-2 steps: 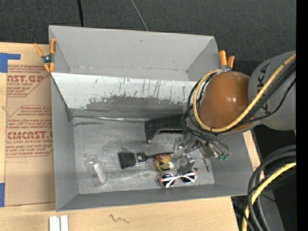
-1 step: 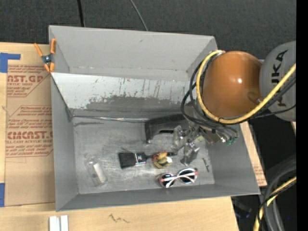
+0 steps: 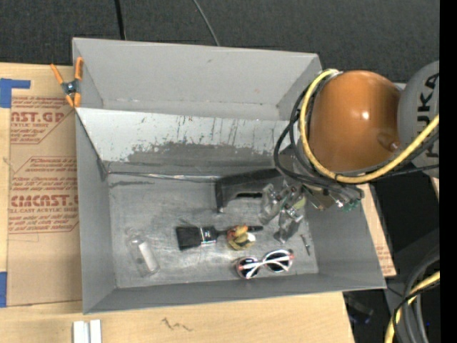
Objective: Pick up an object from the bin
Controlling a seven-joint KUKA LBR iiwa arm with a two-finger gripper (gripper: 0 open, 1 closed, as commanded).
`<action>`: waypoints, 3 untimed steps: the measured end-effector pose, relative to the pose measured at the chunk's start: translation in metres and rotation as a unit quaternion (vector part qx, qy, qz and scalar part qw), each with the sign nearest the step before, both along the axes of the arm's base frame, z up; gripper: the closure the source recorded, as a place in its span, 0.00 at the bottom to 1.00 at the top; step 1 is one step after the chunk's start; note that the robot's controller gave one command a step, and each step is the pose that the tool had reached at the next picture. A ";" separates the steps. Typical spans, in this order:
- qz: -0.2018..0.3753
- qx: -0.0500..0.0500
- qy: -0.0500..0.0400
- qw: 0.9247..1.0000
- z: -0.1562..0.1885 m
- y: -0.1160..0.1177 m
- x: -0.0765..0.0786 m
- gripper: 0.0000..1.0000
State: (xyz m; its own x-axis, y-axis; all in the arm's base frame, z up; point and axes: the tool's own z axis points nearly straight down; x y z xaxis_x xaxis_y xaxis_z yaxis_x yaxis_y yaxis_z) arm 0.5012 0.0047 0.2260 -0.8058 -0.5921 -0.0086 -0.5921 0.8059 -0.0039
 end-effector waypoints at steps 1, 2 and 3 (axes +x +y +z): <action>-0.125 0.000 0.003 0.992 -0.041 -0.001 -0.009 1.00; -0.019 0.000 0.005 1.000 -0.087 0.001 -0.014 0.00; -0.019 0.000 0.005 1.000 -0.087 0.001 -0.014 0.00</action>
Offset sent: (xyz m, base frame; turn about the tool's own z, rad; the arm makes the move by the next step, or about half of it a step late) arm -0.0135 -0.0004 -0.0859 0.0378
